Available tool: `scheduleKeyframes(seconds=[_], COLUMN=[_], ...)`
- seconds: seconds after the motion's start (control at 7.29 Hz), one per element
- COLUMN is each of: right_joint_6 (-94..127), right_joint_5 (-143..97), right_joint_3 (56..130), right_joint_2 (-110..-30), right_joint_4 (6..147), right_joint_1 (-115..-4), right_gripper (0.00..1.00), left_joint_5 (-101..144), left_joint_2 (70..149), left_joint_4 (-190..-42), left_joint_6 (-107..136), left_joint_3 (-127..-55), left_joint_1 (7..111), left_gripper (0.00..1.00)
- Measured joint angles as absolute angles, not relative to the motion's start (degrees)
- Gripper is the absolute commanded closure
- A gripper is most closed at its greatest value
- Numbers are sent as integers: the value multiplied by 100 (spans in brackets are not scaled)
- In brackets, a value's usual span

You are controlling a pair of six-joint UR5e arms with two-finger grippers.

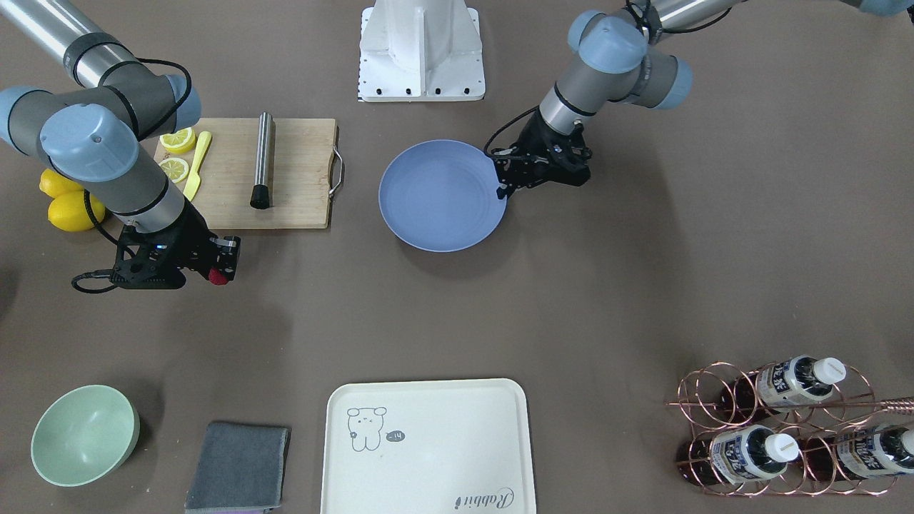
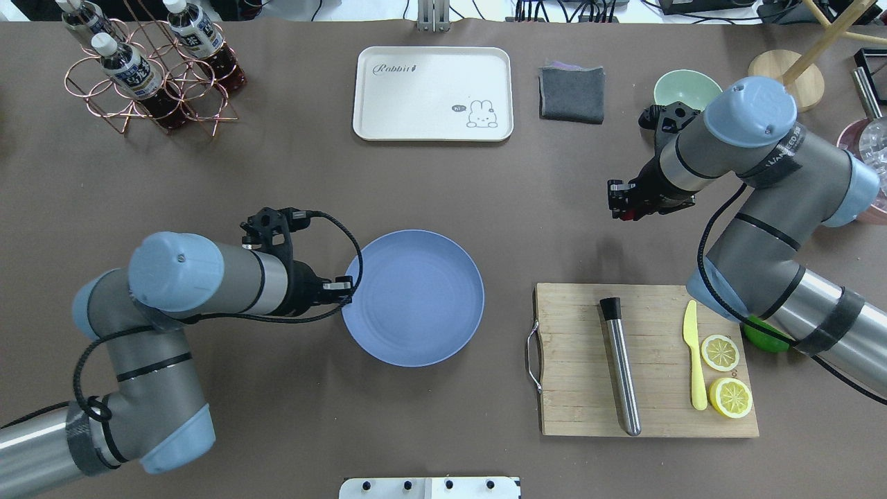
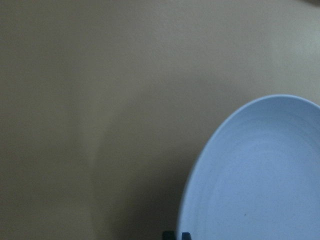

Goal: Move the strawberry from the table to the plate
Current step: 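Grip and lift the strawberry with the right gripper while the left pushes the plate inward, then carry the strawberry with the right gripper over the blue plate while the left arm withdraws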

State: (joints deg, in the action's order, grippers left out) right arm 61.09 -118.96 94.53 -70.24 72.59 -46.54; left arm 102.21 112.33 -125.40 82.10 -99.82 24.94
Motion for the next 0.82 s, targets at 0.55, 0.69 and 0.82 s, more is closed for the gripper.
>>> scheduleKeyframes(seconds=[0.55,0.69,0.82], right_joint_6=[6601,6881,7183], right_joint_5=[-11907,-11891,-11853], right_joint_3=[9768,10000,10197], right_joint_2=[-6597,-6468,-6327], right_joint_4=[7751,7995,8205], right_joint_1=[-4417,-4227,-4016], right_gripper=[100,100,100], left_joint_5=[9742,9716,9703], left_joint_2=[11536,11517,11500], left_joint_4=[-12414,-12406,-12404], left_joint_6=[8366,8363,8288], left_joint_3=[-9608,-9605,-9616], left_joint_1=[2548,2728,2895], left_gripper=[2,2,2])
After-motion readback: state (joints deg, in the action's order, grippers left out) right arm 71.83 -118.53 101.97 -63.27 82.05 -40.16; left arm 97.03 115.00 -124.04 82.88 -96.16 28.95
